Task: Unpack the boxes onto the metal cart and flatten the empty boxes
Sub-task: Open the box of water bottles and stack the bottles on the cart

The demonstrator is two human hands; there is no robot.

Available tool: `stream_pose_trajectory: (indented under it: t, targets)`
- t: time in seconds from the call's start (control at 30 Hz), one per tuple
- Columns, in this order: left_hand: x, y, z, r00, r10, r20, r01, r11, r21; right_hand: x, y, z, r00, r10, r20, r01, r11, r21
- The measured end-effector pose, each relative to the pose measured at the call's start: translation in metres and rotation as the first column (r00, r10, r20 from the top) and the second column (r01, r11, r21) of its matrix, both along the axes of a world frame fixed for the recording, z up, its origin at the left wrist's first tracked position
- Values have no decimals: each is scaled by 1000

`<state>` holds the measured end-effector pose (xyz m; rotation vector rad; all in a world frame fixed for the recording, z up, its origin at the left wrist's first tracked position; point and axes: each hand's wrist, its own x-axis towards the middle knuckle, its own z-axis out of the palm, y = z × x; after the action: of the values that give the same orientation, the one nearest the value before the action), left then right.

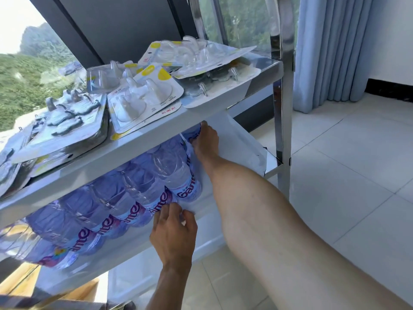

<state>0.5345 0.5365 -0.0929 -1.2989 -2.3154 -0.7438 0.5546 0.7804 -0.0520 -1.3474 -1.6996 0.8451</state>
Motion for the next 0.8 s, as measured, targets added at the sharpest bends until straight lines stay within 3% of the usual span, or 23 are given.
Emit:
stream_pose_trajectory:
  t: [0.2,0.33,0.47,0.6,0.8]
  targets:
    - [-4,2,-8,993,-34,-116,27,998,-65,-1,-1,-1,999,36,29,-36,999,-9]
    - [3,-3,3,1000,-18,-22,15,989,-144,15,-17,1,996,44,83,-42,999,-17]
    - [17,-9,18,996,22,87,-8,987,-161,39,-30,11,964,50,263,-54,998,9]
    - [30,-21,25,997,-73,-31,65,977,-205,59,-52,19,909,58,414,-87,995,50]
    - [25,-40,29,996,-82,-26,70,949,-307,74,-91,22,923,71,378,-80,997,7]
